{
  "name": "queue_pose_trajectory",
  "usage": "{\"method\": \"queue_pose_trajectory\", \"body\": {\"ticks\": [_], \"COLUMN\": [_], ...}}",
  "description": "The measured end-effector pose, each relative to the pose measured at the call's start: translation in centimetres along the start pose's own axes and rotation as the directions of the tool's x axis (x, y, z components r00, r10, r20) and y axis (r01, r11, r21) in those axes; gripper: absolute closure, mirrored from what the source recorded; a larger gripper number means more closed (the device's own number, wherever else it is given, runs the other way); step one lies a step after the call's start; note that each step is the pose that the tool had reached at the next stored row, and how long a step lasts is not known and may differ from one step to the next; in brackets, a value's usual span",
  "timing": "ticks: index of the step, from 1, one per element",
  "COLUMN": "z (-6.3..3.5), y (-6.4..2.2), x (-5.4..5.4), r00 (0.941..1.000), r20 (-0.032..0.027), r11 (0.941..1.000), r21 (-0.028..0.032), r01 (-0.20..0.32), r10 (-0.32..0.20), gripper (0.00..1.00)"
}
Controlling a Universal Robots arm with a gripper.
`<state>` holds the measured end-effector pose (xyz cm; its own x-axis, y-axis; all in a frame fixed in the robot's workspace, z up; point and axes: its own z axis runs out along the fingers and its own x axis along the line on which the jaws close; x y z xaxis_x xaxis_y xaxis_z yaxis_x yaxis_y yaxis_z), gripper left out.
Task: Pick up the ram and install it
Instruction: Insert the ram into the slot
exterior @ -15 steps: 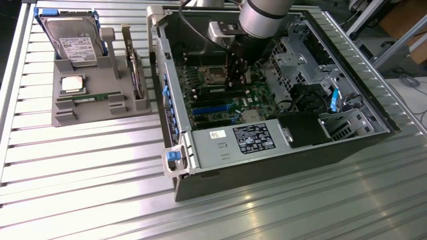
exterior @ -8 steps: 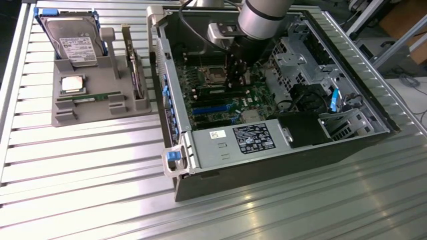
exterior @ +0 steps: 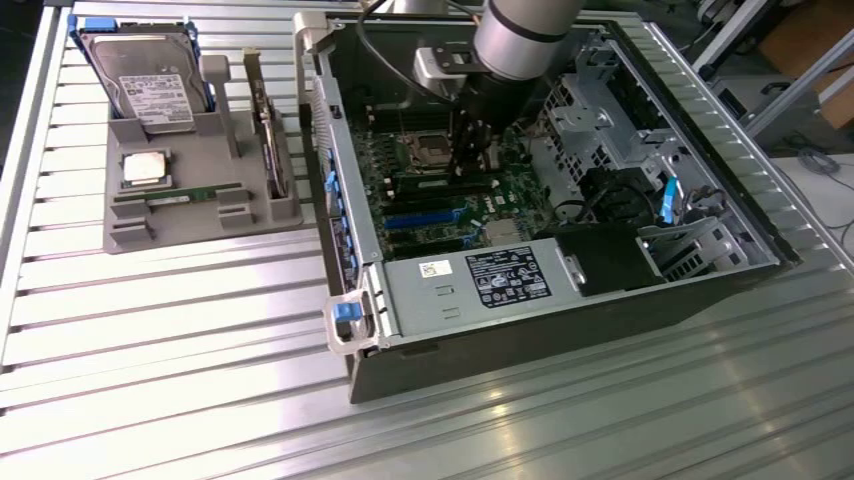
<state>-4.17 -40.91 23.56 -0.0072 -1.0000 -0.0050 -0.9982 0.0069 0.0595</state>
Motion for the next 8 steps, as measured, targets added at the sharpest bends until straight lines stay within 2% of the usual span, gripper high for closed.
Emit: {"method": "queue_pose_trajectory", "body": {"ticks": [8], "z": [0.29], "y": [0.2], "x": [-0.24], "r00": [1.0], "r20": [-0.0011], "r11": [1.0], "r21": [0.0], "r01": [0.0], "r10": [0.0], "gripper": [0.86]}}
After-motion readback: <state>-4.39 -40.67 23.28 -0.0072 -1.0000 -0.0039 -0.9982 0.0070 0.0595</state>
